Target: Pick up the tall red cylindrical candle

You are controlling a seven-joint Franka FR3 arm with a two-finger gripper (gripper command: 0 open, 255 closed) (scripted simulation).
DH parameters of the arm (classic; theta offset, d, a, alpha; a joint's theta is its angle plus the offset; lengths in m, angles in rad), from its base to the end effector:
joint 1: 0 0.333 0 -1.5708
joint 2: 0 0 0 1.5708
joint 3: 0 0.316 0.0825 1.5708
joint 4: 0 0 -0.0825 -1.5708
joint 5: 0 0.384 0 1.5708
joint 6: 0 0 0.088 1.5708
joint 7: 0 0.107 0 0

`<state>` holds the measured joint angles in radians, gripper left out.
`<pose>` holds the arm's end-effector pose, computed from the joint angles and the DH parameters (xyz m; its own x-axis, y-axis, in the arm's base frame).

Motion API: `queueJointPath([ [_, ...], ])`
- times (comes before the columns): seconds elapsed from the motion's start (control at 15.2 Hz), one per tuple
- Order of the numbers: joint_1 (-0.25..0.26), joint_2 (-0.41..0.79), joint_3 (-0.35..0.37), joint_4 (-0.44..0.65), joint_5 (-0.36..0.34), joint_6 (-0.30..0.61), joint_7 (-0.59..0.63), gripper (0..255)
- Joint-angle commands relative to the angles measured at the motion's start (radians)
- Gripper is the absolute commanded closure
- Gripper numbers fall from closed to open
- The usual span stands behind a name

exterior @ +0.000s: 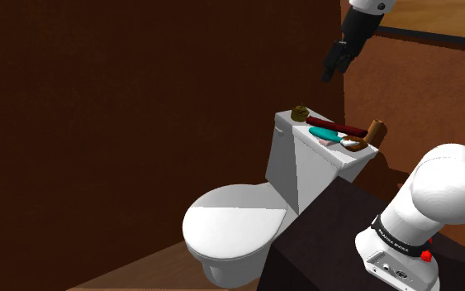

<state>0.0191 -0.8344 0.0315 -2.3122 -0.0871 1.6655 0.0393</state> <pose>0.3022 0.0107 0.6359 0.9817 0.0130 0.1899 -0.0066 -0.9947 0.1025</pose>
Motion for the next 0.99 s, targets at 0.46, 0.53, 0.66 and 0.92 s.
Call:
queueJointPath([
  [0.46, -0.047, 0.092, -0.134, -0.058, -0.061, 0.083, -0.110, 0],
  [0.53, -0.054, 0.109, -0.153, -0.063, -0.069, 0.095, -0.126, 0],
  [0.66, -0.068, 0.147, -0.190, -0.070, -0.085, 0.121, -0.157, 0],
  [0.92, -0.093, 0.233, -0.265, -0.073, -0.114, 0.173, -0.219, 0],
])
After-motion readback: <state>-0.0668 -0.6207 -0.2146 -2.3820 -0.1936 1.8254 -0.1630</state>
